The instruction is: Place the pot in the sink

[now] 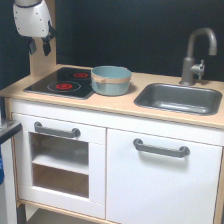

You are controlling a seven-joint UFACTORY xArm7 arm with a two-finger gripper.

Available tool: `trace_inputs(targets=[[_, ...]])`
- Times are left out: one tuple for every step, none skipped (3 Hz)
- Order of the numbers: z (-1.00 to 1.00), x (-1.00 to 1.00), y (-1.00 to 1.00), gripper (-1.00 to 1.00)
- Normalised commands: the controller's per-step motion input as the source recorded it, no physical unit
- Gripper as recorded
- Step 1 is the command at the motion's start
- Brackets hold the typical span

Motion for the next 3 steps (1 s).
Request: trace_inputs(targets=[[-0.12,0.29,-0.08,1.0],[-0.11,0.37,-0.09,1.0],[-0.09,0.57,-0.07,1.0]])
